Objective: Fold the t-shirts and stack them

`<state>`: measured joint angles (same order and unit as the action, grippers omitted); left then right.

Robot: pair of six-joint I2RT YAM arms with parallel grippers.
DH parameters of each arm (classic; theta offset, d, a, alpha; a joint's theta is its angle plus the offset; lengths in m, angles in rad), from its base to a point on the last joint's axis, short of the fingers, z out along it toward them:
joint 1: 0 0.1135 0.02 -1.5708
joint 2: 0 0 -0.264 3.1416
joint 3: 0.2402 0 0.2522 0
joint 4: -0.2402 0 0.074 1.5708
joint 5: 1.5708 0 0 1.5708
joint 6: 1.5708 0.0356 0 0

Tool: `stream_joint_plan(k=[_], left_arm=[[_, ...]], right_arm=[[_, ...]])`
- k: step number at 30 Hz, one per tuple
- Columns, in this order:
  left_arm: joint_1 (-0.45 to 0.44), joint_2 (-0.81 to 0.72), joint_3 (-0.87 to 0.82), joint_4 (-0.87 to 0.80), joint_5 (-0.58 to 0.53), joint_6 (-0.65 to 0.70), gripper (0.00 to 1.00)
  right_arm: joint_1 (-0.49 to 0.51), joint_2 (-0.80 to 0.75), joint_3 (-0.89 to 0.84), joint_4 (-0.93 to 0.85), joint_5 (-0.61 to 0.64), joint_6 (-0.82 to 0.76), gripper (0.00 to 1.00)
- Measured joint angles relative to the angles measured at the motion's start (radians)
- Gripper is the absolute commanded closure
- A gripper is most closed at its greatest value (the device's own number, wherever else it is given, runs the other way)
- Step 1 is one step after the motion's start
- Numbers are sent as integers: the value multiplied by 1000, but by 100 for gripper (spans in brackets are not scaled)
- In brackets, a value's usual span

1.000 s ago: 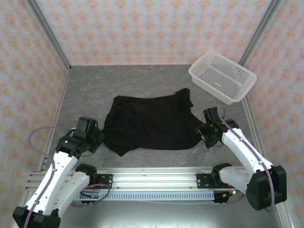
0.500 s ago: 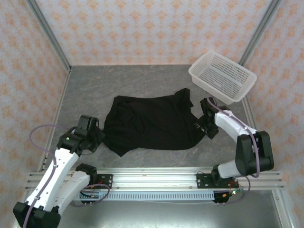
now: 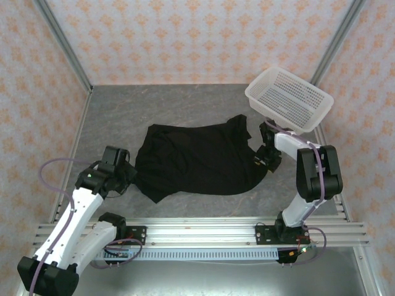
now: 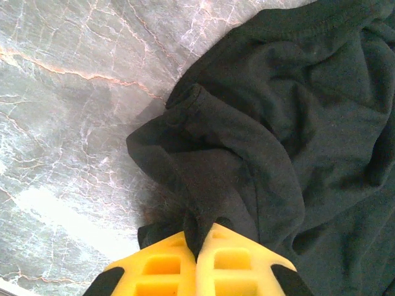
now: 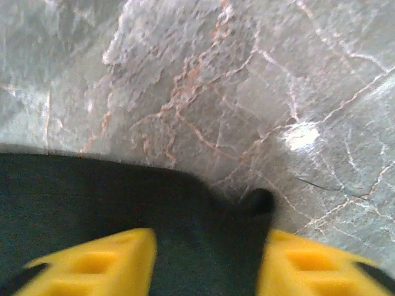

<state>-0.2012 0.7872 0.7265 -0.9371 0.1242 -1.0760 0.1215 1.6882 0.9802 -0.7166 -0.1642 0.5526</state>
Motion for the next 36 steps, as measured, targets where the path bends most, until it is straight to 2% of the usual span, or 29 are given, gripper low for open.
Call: stream_joint_plan(k=[4, 8, 11, 16, 20, 23, 29, 36], left_arm=[[0, 11, 10, 8, -2, 1, 100], [0, 42, 59, 11, -27, 4, 100], [10, 103, 156, 10, -50, 21, 100], [77, 264, 500, 10, -94, 73, 100], [86, 344, 830, 7, -183, 132, 100], [86, 346, 1014, 13, -245, 174, 100], [86, 329, 1279, 7, -333, 252, 100], [87, 482, 1656, 1, -369, 312, 100]], right_arm=[[0, -4, 1, 17, -3, 10, 100], [1, -53, 11, 8, -11, 26, 100], [11, -109, 102, -36, -19, 34, 100], [44, -171, 430, -45, -27, 38, 100], [55, -239, 636, -29, -26, 42, 100], [55, -319, 690, -12, -26, 55, 100], [55, -463, 757, -1, -32, 82, 100], [55, -412, 929, 60, -92, 134, 100]])
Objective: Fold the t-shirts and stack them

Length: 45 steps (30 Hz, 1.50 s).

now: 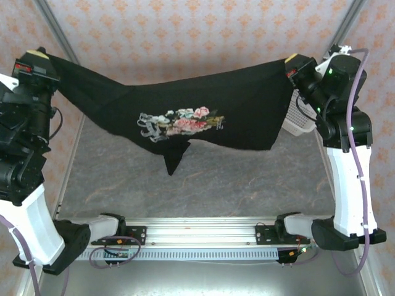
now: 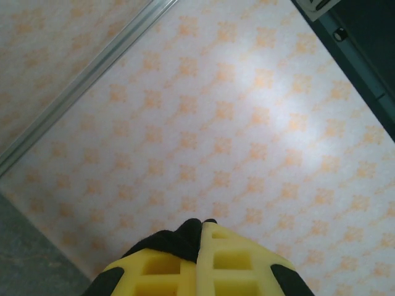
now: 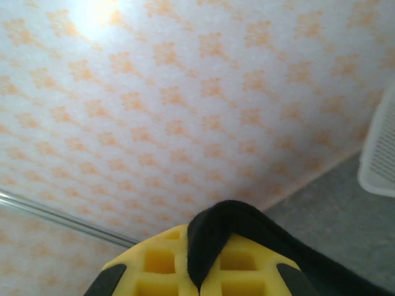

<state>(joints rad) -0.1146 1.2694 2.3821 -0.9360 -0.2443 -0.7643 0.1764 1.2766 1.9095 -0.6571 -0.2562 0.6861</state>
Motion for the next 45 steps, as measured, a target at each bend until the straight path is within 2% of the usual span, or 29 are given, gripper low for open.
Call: stream_joint_plan(k=[4, 9, 13, 17, 22, 25, 30, 32, 33, 35, 37, 40, 45], left_arm=[[46, 142, 87, 16, 27, 2, 100], [155, 387, 133, 51, 147, -20, 100], [226, 600, 221, 59, 242, -23, 100], [299, 714, 316, 82, 326, -50, 100], [366, 676, 359, 199, 377, -93, 100], [364, 593, 370, 267, 388, -101, 100], [343, 405, 327, 279, 401, -82, 100], [335, 304, 216, 270, 402, -63, 100], [330, 233, 103, 267, 402, -55, 100], [315, 82, -164, 274, 394, -46, 100], [283, -64, -475, 277, 378, -50, 100], [231, -214, -907, 258, 367, -82, 100], [180, -310, -1472, 208, 381, -161, 100]], right_arm=[[3, 144, 81, 72, -76, 50, 100], [6, 452, 262, 140, -174, 93, 100], [6, 748, 552, 124, -230, 125, 100], [0, 935, 806, 126, -245, 173, 100], [-48, 951, 862, 203, -241, 237, 100], [-79, 941, 874, 248, -233, 250, 100], [-101, 906, 873, 231, -223, 251, 100], [-100, 890, 860, 207, -237, 245, 100], [-98, 882, 846, 186, -248, 237, 100], [-86, 865, 801, 130, -262, 205, 100], [-69, 830, 681, 69, -264, 151, 100], [-25, 740, 344, 43, -244, 101, 100], [41, 611, -323, 98, -183, 114, 100]])
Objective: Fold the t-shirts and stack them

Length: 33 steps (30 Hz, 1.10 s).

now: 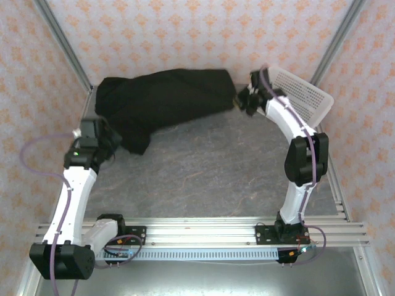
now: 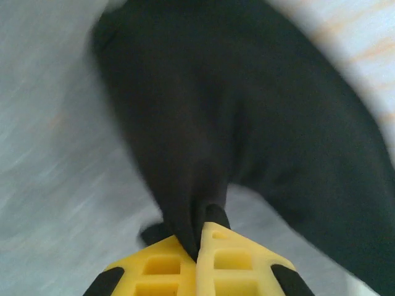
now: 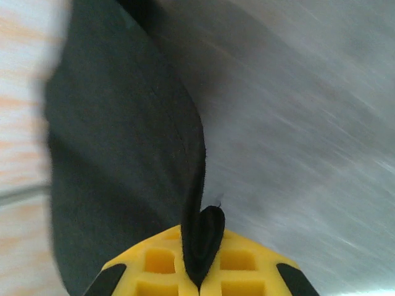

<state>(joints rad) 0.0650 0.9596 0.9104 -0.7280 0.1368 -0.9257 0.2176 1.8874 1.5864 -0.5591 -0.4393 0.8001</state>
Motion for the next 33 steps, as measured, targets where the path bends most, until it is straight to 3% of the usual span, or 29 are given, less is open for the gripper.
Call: stream_joint_plan(k=[4, 10, 16, 25, 33], left_arm=[[-30, -114, -298, -16, 47, -96, 100], [-77, -169, -490, -15, 98, -220, 100], [-79, -208, -496, -27, 107, -279, 100], [-79, -258, -487, -130, 110, -335, 100], [-79, -313, -443, -280, 111, -393, 100]], right_arm=[[-3, -7, -260, -9, 50, -5, 100], [-11, -124, -411, -32, 148, -12, 100], [-11, -304, -583, -81, 214, 30, 100], [-9, -452, -737, -193, 241, 113, 100], [-9, -420, -747, -197, 238, 112, 100]])
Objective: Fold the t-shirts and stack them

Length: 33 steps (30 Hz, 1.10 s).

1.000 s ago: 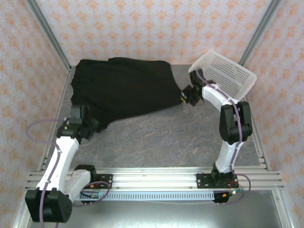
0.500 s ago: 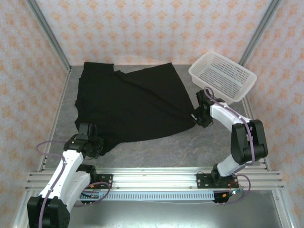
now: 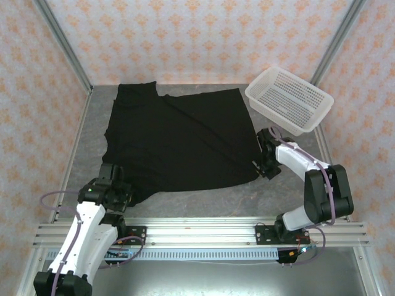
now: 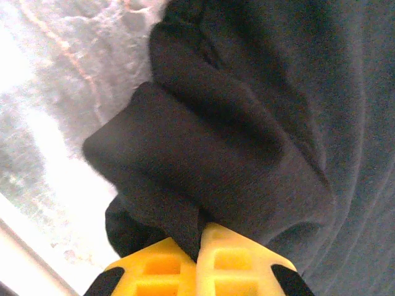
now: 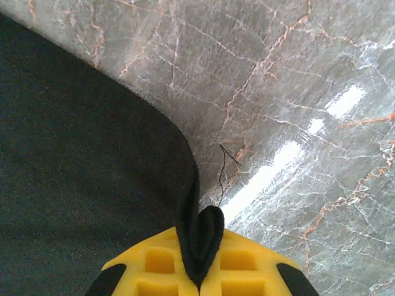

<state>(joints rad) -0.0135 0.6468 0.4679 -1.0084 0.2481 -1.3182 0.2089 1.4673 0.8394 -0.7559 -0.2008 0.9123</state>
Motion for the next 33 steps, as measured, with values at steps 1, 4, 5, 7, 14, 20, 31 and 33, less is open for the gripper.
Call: stream_joint_plan(k=[1, 4, 5, 7, 14, 20, 31, 33], left_arm=[[0, 2, 12, -29, 0, -3, 100], [0, 15, 61, -109, -1, -16, 100], [0, 19, 80, -131, -2, -18, 100], [0, 22, 131, -174, -5, -21, 100], [0, 29, 352, -327, -98, -33, 100], [-2, 3, 397, -422, -133, -79, 100], [-23, 79, 258, -375, -126, -72, 100], [-38, 133, 257, -336, -128, -47, 100]], right_arm=[[0, 0, 0, -2, 2, 0, 100], [0, 0, 4, -15, 12, -5, 100], [0, -1, 5, -20, 15, -7, 100], [0, -13, 6, -33, 21, -10, 100], [0, -103, 31, -106, 53, -35, 100], [0, -116, 39, -157, 51, -69, 100], [0, -93, -70, -161, 39, -80, 100], [0, -90, -69, -161, 37, -80, 100]])
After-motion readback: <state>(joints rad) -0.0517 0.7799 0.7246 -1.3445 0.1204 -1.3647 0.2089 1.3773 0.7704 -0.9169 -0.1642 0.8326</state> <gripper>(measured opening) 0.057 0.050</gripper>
